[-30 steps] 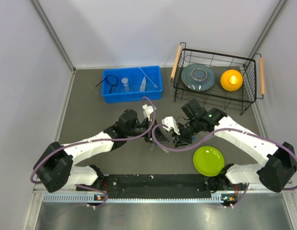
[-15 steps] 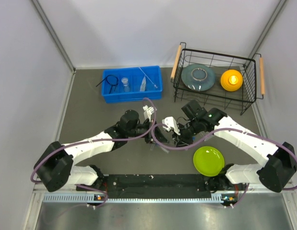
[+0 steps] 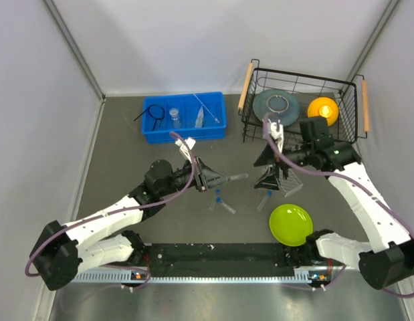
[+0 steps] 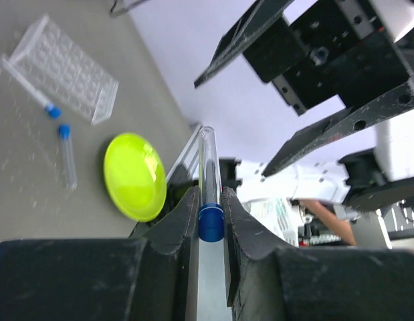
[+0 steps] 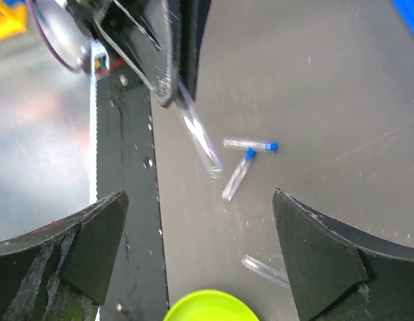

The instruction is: Organize the chemistry lab equipment

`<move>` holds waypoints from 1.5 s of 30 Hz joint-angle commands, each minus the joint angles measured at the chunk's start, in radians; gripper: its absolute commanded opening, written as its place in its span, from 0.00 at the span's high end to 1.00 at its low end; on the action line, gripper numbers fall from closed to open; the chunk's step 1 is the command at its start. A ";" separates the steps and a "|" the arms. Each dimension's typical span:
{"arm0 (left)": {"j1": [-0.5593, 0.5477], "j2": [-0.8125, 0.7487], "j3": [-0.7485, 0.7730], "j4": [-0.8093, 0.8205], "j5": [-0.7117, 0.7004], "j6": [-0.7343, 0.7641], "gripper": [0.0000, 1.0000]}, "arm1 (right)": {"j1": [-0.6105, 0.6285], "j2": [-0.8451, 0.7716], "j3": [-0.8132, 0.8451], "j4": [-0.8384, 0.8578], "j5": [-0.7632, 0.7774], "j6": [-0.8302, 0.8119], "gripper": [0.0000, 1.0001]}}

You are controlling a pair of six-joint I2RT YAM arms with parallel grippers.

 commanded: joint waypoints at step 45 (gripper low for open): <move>-0.029 0.160 0.173 0.383 -0.124 -0.088 0.96 | -0.125 -0.044 -0.253 1.174 -0.217 1.545 0.86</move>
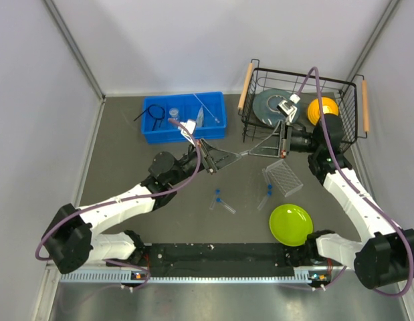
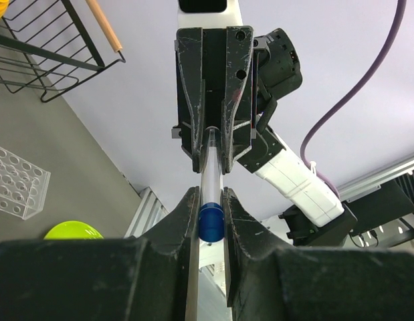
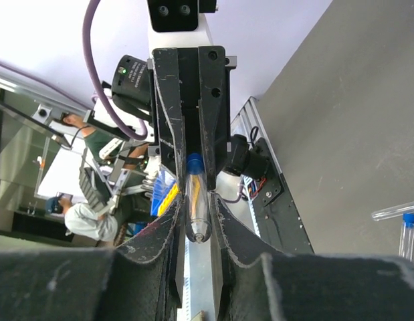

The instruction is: Organize the chemistry lab equipment

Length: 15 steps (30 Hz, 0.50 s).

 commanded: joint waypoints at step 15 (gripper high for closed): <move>-0.001 -0.157 0.054 -0.370 -0.095 0.245 0.22 | -0.081 -0.125 0.064 -0.468 0.117 -0.573 0.88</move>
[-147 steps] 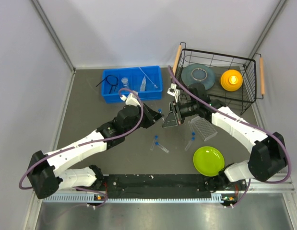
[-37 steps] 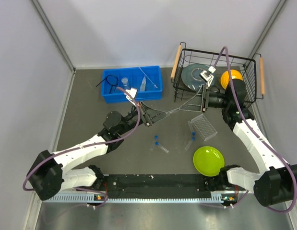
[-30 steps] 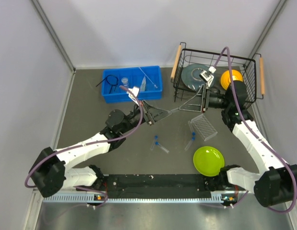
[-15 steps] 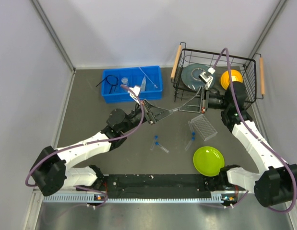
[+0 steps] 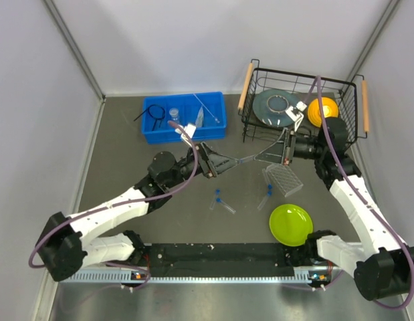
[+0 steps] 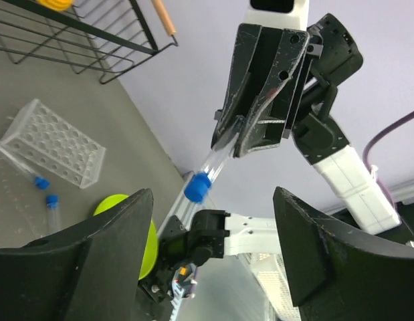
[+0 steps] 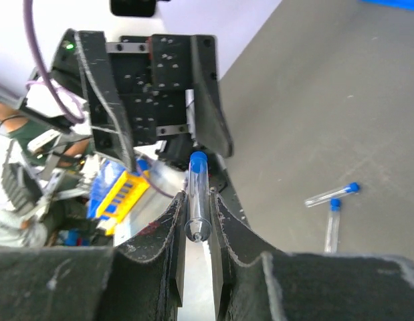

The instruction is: Organize the chemistry lab equipment

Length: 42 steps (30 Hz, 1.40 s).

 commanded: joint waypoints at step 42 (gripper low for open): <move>0.020 0.210 -0.045 0.399 0.093 -0.276 0.24 | 0.005 -0.045 -0.022 -0.215 -0.098 -0.441 0.85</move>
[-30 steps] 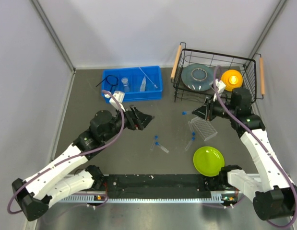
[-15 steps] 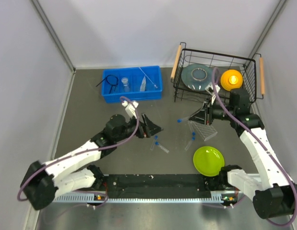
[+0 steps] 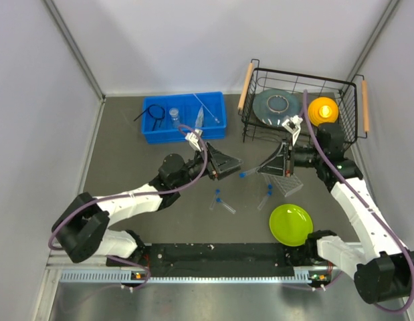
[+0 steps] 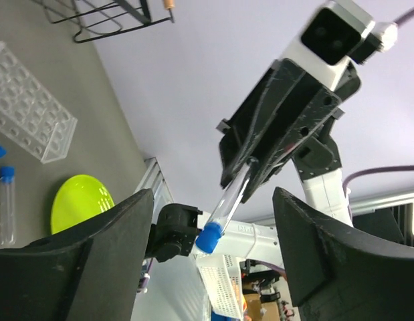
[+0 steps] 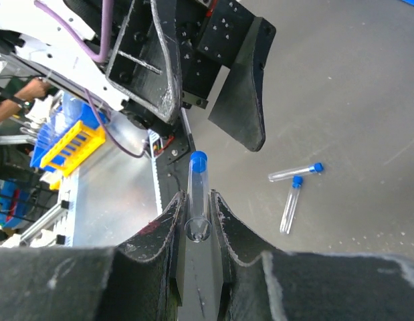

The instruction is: Organize the chemistry lab equipment

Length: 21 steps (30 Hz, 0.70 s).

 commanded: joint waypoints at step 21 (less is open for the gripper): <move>0.011 0.057 0.323 -0.329 0.538 0.513 0.55 | 0.062 0.007 -0.028 0.099 -0.109 0.025 0.84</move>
